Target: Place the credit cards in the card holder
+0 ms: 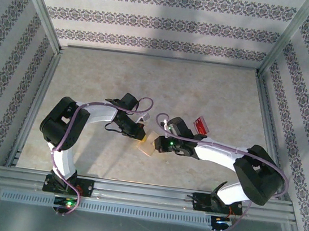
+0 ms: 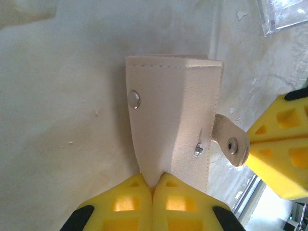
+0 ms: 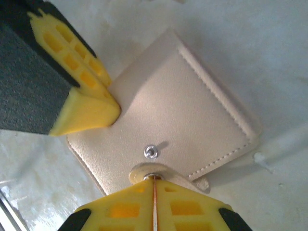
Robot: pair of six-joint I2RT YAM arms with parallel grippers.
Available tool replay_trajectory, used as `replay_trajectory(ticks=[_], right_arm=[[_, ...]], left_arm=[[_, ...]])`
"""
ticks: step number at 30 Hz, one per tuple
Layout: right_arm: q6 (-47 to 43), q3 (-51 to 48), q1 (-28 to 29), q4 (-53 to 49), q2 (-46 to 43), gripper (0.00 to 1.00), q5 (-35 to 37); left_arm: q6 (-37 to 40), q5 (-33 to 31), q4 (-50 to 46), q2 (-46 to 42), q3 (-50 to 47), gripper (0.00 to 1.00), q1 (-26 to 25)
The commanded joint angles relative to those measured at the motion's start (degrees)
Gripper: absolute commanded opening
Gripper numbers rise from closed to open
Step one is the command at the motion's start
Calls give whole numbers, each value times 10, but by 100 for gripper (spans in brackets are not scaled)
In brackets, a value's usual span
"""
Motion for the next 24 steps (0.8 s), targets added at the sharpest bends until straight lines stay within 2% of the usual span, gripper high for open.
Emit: replay_trajectory(ticks=[1, 16, 24], right_arm=[[5, 4, -7, 1, 5, 11, 2], [-2, 42, 9, 0, 50, 21, 16], [-3, 55, 16, -1, 71, 19, 16]], left_arm=[[8, -25, -26, 13, 4, 0, -14], [9, -27, -28, 11, 1, 0, -14], [10, -27, -27, 11, 2, 0, -14]])
